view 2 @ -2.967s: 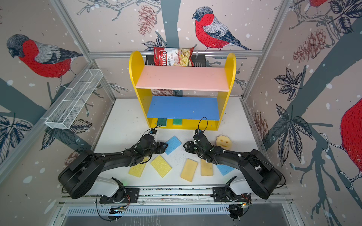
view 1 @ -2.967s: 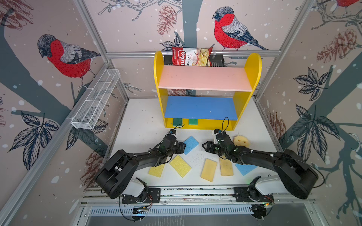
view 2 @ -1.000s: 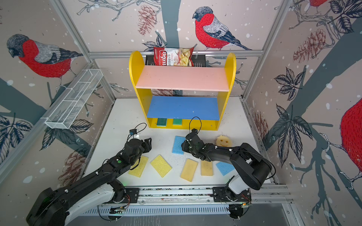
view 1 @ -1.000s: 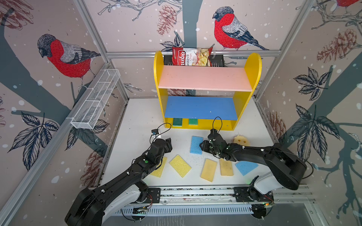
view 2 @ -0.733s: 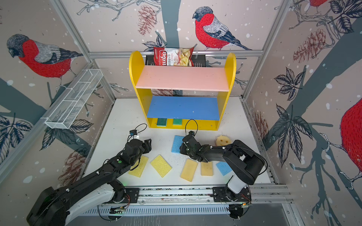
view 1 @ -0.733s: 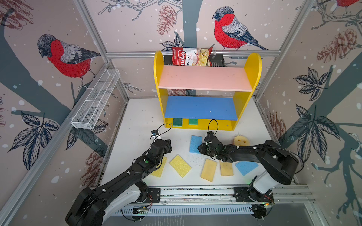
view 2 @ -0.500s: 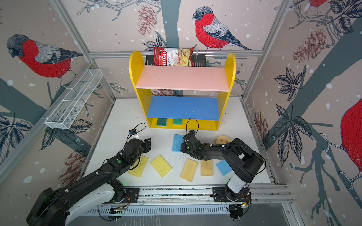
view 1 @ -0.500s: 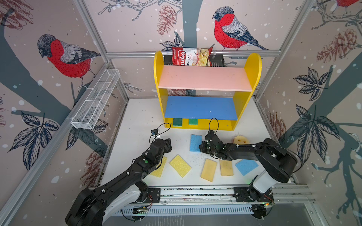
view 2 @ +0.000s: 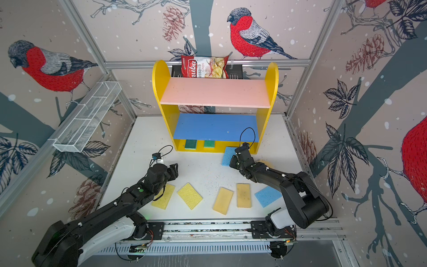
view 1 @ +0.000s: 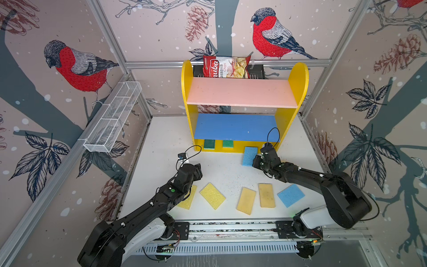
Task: Arrange cleaning sponges on a shelf
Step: Pick up the cleaning sponge at the center of the table, then place the cleaning sponge at the shelf.
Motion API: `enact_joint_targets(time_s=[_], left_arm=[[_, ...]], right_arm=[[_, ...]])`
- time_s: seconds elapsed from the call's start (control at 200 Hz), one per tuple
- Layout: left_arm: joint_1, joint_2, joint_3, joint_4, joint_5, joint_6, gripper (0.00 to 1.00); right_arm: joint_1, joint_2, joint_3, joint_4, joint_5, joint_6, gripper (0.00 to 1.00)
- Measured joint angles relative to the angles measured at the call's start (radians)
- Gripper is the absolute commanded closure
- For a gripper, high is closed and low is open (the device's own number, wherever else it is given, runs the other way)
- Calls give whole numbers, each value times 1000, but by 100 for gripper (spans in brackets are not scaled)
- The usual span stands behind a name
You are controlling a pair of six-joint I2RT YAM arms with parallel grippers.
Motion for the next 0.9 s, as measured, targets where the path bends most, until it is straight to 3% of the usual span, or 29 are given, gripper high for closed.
enact_joint_targets(time_s=[0.605, 0.725, 0.901], left_arm=[[3, 6, 0, 3, 1, -3, 37], [3, 10, 0, 3, 3, -3, 37], [3, 13, 0, 3, 5, -19, 37]], right_arm=[[-37, 192, 124, 189, 113, -141, 87], [-37, 226, 131, 241, 134, -142, 82], [-37, 269, 144, 301, 155, -142, 62]])
